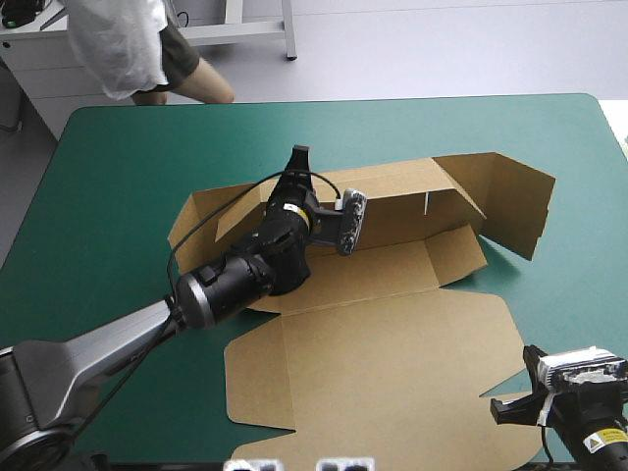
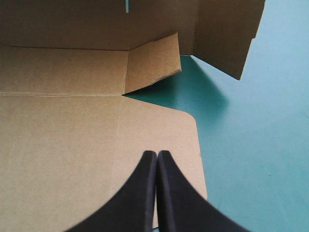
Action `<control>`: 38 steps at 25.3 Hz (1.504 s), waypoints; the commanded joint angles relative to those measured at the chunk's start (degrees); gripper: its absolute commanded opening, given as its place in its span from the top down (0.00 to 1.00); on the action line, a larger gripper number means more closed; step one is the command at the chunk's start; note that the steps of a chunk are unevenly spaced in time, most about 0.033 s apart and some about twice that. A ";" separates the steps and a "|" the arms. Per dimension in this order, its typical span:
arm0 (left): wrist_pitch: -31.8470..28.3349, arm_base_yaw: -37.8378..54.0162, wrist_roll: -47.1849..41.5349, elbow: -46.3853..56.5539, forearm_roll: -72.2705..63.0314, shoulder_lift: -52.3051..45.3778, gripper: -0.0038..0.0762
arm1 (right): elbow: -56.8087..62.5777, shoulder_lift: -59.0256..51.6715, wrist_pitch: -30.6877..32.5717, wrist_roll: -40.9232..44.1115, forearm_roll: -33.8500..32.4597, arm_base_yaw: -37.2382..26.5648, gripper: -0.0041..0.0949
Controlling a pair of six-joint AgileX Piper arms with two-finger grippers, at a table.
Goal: Fold the box
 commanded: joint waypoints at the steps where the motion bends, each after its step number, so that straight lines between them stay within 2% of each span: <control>1: -5.38 -1.92 -9.50 7.61 12.95 -5.30 0.96 | -1.58 0.85 -4.08 -0.55 0.59 0.10 0.97; 3: -8.67 -1.98 -17.65 12.60 20.12 -7.64 0.96 | -1.58 0.85 -4.08 -0.55 0.59 0.10 0.97; 5: -9.10 -1.98 -24.46 16.27 27.54 -9.82 0.96 | -1.58 0.85 -4.08 -0.55 0.59 0.10 0.97; 9: -9.33 -1.75 -30.94 20.72 35.46 -13.29 0.96 | -1.58 0.85 -4.08 -0.55 0.59 0.10 0.97; 16: -15.36 0.16 -31.63 20.84 34.59 -13.89 0.96 | -1.58 0.85 -3.98 -0.55 0.59 0.10 0.97; 27: -15.58 3.24 -31.91 20.84 34.42 -13.89 0.96 | -3.84 0.98 -3.98 -0.19 -0.02 0.10 0.97; 29: -15.58 3.24 -31.91 20.84 34.42 -13.89 0.96 | -6.29 1.74 -3.52 1.79 -2.52 0.10 0.97; 31: -15.58 3.24 -31.64 20.84 34.42 -13.89 0.96 | -9.54 4.46 -2.59 3.37 -5.12 0.10 0.97; 38: -14.06 3.24 -33.35 20.84 31.22 -13.89 0.96 | -25.12 26.43 -0.69 1.81 -3.21 0.10 0.97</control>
